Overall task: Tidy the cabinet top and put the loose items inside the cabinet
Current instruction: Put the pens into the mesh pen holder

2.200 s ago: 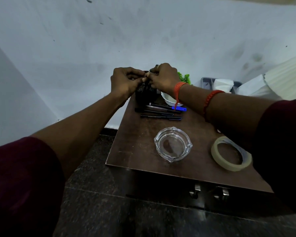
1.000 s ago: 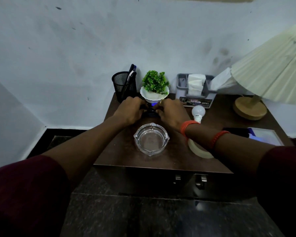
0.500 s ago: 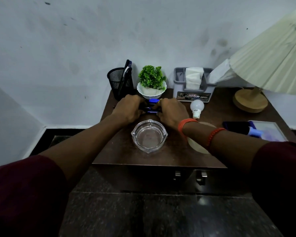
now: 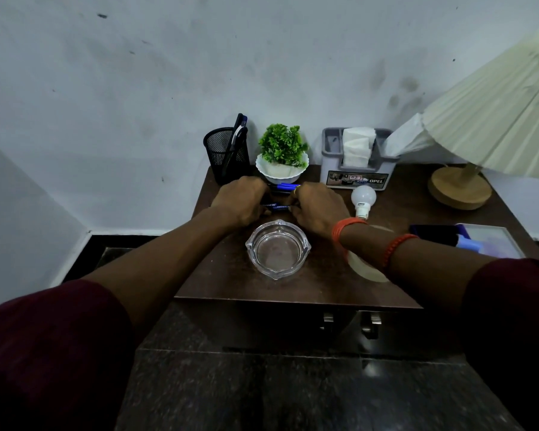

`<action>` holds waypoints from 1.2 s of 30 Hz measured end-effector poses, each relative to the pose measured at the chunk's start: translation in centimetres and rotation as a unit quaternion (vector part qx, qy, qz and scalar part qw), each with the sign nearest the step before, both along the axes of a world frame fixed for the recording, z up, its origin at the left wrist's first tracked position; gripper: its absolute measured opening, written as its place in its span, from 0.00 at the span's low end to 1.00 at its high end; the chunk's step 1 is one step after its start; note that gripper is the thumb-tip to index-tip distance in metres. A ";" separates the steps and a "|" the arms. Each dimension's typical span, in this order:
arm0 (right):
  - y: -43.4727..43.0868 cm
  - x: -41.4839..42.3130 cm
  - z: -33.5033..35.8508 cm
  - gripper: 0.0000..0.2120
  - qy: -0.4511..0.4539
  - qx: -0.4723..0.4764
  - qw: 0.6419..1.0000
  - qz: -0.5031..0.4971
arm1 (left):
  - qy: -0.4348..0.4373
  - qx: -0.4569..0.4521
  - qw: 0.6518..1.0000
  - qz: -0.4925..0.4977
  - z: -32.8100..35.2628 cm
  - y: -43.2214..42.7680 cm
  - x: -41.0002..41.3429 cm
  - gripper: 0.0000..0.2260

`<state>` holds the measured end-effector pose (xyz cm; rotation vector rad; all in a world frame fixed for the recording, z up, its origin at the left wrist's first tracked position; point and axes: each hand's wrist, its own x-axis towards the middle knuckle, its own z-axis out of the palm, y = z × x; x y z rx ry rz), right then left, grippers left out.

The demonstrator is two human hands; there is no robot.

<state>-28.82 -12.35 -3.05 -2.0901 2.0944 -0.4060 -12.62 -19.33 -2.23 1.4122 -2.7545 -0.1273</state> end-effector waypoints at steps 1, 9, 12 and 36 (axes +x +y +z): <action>0.0 -0.1 0.0 0.11 -0.008 0.004 1.000 -0.003 | 0.004 0.006 1.000 0.000 0.1 0.1 0.0 0.17; -0.7 -0.1 -0.5 0.09 -0.068 0.020 0.997 -0.014 | 0.023 0.022 0.999 -0.005 -0.1 0.1 0.9 0.16; -0.9 0.0 -0.8 0.09 -0.081 0.020 0.996 -0.016 | 0.036 0.038 0.999 0.000 -0.1 0.1 1.1 0.18; -0.8 3.1 5.6 0.13 -0.597 0.013 0.800 -0.061 | 0.269 0.013 0.957 0.109 4.9 1.0 3.4 0.14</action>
